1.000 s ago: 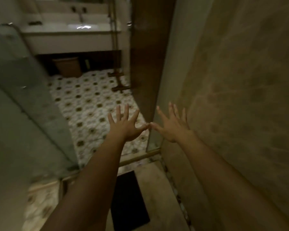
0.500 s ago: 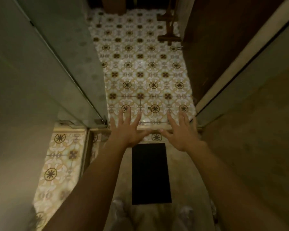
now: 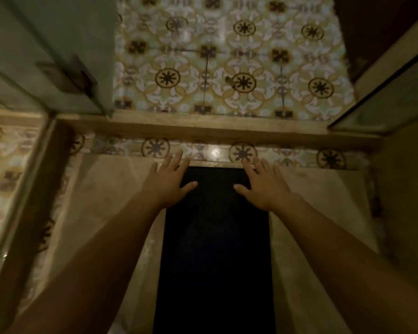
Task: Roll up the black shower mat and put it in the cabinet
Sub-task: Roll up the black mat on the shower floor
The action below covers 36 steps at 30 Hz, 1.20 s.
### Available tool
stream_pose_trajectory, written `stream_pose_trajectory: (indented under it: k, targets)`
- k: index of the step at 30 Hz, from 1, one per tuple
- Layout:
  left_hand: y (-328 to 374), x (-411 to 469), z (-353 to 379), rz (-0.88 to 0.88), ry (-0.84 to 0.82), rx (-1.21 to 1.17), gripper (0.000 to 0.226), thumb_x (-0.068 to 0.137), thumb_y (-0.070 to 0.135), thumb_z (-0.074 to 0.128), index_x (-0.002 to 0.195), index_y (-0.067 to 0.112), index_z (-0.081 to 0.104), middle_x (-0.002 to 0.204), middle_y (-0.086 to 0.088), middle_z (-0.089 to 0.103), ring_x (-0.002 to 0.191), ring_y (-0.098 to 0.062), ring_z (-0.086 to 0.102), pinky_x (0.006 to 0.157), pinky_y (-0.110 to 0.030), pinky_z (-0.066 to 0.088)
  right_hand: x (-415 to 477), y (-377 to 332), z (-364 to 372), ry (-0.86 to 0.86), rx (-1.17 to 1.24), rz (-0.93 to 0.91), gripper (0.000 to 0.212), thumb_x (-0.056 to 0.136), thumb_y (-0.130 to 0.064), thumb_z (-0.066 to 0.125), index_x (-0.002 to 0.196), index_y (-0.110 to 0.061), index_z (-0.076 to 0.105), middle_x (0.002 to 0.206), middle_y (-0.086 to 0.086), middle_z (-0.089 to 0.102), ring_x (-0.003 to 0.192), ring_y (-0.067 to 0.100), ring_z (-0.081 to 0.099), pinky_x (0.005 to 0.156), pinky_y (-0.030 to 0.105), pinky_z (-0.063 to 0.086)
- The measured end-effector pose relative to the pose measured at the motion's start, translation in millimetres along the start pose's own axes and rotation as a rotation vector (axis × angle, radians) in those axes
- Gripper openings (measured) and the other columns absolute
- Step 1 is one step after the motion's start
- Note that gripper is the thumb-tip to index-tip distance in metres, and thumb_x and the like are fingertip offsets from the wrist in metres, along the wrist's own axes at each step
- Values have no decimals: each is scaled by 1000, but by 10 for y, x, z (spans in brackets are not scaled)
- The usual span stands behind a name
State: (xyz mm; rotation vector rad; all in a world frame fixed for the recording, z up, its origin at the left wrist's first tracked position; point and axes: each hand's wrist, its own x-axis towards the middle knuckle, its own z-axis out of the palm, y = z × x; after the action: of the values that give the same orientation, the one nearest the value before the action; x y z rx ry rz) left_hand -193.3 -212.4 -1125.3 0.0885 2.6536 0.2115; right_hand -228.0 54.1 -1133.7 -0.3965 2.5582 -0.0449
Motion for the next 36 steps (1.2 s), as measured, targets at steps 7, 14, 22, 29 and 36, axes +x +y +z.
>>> stream_pose_trajectory:
  k: [7, 14, 22, 29, 36]
  targets:
    - [-198, 399, 525, 109, 0, 115, 73, 99, 51, 35, 155, 17, 2, 163, -6, 14, 150, -23, 5, 120, -50, 12, 377, 210, 495, 124, -44, -89, 69, 98, -43, 40, 153, -9, 16, 150, 13, 43, 138, 28, 37, 118, 48, 14]
    - [-159, 455, 376, 95, 90, 61, 65, 98, 45, 42, 152, 14, 24, 143, -12, 47, 131, -30, 43, 106, -45, 37, 403, 263, 444, 162, -22, -131, 58, 99, -34, 44, 149, -10, 26, 151, 13, 41, 139, 28, 35, 118, 48, 15]
    - [-145, 585, 265, 178, 182, -6, 30, 96, 35, 55, 100, 12, 74, 105, -8, 59, 97, -25, 55, 83, -41, 49, 463, 266, 169, 279, 74, -181, 27, 95, -34, 55, 106, -14, 69, 106, 13, 62, 98, 32, 58, 74, 36, 45]
    - [-213, 590, 230, 158, -22, -61, 15, 82, 29, 77, 93, 19, 77, 93, -1, 72, 79, -13, 64, 74, -33, 54, 479, 320, 176, 100, 178, -106, 20, 72, -37, 84, 84, -26, 73, 89, -1, 68, 84, 15, 59, 68, 26, 40]
    - [-255, 442, 373, 135, -21, -138, 21, 73, 30, 84, 80, 22, 66, 83, 5, 66, 80, -13, 65, 68, -29, 50, 441, 269, 349, 157, 172, -98, 38, 71, -35, 85, 104, -21, 70, 99, 5, 68, 96, 23, 61, 75, 28, 43]
